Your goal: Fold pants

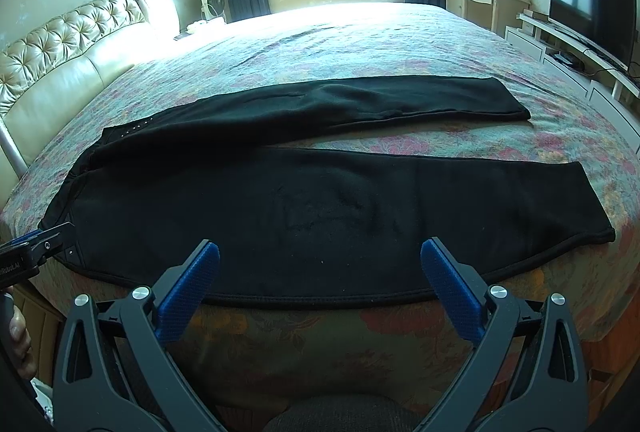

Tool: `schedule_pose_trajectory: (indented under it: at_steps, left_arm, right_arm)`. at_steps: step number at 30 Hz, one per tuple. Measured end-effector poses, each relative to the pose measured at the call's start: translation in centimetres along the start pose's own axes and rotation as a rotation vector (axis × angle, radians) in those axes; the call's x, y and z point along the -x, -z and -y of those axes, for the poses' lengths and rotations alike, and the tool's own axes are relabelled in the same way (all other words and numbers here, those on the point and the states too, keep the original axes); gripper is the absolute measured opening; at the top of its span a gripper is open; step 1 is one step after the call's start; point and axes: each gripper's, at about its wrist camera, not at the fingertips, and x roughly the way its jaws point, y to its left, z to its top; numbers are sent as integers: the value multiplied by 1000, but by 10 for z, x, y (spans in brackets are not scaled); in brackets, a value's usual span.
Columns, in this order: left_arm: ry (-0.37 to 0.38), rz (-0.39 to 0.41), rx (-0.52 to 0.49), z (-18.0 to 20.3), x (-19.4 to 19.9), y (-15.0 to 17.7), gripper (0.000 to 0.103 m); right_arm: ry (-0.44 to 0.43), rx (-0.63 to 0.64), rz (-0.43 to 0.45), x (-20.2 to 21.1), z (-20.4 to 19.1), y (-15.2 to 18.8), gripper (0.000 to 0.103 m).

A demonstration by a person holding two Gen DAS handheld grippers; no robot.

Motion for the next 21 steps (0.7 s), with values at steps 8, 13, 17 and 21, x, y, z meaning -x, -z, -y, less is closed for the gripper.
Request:
schedule_pose_trajectory:
  at_steps: [8, 13, 17, 21]
  left_arm:
    - [0, -4, -21, 4, -1, 1, 99]
    - [3, -14, -25, 4, -4, 1, 99]
    - [-7, -19, -41, 4, -7, 2, 99]
    - [-17, 5, -73, 1, -7, -4, 99]
  right_arm:
    - [-4, -1, -9, -5, 2, -1, 101]
    - [-9, -8, -28, -14, 3, 1, 101]
    - [-23, -20, -61, -24, 4, 1, 101]
    - [-45, -28, -65, -27, 3, -4, 101]
